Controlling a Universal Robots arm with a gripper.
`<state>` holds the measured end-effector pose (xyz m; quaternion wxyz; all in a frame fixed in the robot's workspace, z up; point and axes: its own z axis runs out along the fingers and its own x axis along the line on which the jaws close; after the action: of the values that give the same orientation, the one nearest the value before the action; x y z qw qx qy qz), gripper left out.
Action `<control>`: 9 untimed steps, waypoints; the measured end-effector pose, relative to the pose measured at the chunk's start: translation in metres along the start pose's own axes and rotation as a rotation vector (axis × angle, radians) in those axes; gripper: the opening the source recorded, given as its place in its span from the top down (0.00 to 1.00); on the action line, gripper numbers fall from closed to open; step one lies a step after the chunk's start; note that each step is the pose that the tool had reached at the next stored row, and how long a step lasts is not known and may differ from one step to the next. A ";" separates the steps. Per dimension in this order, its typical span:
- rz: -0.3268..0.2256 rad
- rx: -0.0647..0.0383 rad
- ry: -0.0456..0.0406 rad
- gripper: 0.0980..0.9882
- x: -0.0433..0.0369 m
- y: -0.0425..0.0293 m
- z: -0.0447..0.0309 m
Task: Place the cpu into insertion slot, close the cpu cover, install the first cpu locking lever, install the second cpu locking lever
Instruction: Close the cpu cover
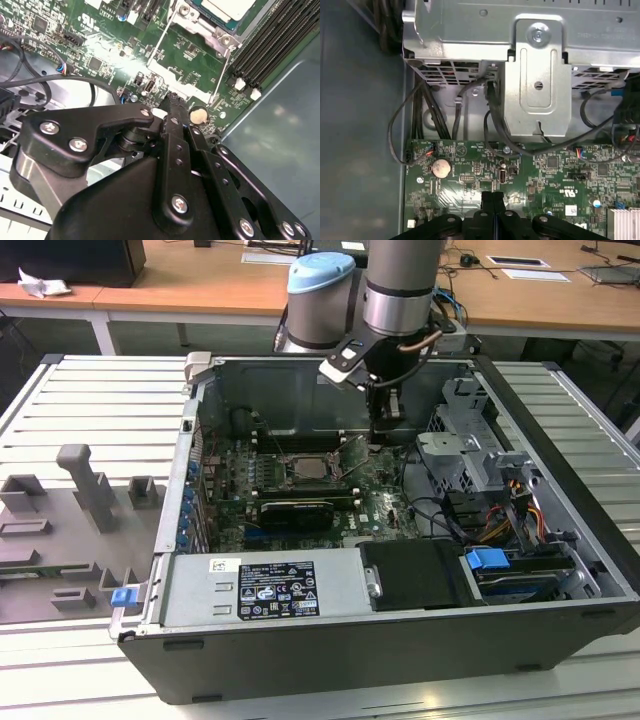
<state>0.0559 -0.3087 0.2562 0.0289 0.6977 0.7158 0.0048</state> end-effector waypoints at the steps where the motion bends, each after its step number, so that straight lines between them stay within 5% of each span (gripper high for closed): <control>1: -0.001 0.004 0.0002 0.99 0.0006 0.0028 0.0019; 9: -0.003 0.020 0.0006 0.99 0.0018 0.0016 0.0102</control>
<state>0.0579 -0.3072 0.2460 0.0217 0.6968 0.7170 -0.0021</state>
